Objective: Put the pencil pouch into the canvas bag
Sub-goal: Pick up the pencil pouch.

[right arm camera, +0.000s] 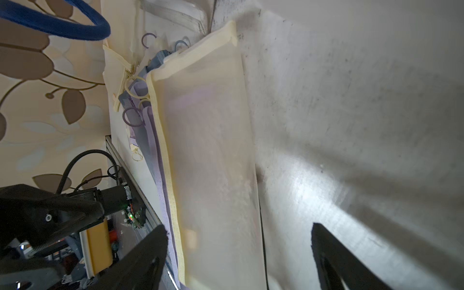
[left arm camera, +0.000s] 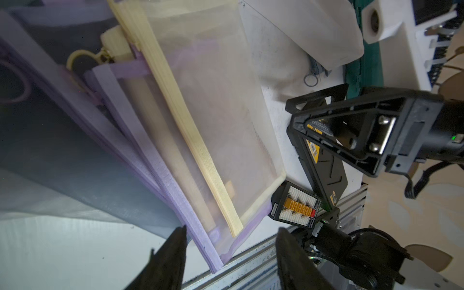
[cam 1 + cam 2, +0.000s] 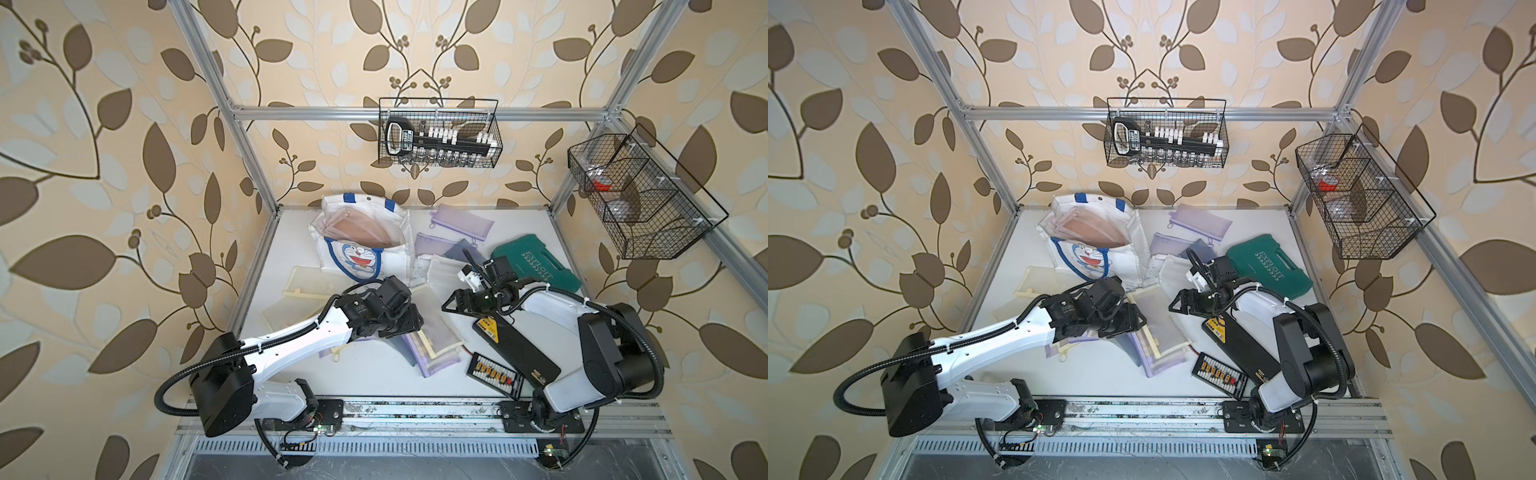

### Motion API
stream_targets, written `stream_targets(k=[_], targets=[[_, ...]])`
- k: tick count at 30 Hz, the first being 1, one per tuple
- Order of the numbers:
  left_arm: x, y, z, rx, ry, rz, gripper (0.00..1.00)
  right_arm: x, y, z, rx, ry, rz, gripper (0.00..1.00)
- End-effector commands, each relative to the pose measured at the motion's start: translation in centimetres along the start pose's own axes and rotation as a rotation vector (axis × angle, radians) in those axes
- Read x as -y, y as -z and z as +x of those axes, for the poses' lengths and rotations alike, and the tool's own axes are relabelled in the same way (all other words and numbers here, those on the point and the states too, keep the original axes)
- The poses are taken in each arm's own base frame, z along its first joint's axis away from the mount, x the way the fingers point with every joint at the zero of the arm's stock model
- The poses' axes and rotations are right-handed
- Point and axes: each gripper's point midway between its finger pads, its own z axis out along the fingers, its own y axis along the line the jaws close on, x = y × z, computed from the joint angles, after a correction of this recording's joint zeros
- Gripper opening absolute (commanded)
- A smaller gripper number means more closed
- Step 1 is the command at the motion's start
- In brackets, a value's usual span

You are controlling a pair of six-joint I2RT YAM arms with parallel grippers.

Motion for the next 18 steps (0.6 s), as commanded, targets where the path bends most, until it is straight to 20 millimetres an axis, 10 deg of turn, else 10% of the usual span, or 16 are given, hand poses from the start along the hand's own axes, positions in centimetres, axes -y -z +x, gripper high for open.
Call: stream_targets(k=[1, 5, 18], targets=[[1.3, -1.5, -1.0, 0.043, 0.023, 0.057, 0.49, 0.2, -1.0, 0.7, -0.025, 0.0, -0.044, 0.84], [-0.5, -3.2, -1.4, 0.078, 0.074, -0.001, 0.38, 0.5, -1.6, 1.2, -0.039, -0.012, -0.058, 0.75], [-5.1, -6.9, -0.3, 0.086, 0.175, -0.081, 0.44, -0.2, -2.7, 3.3, -0.092, 0.038, -0.055, 0.44]])
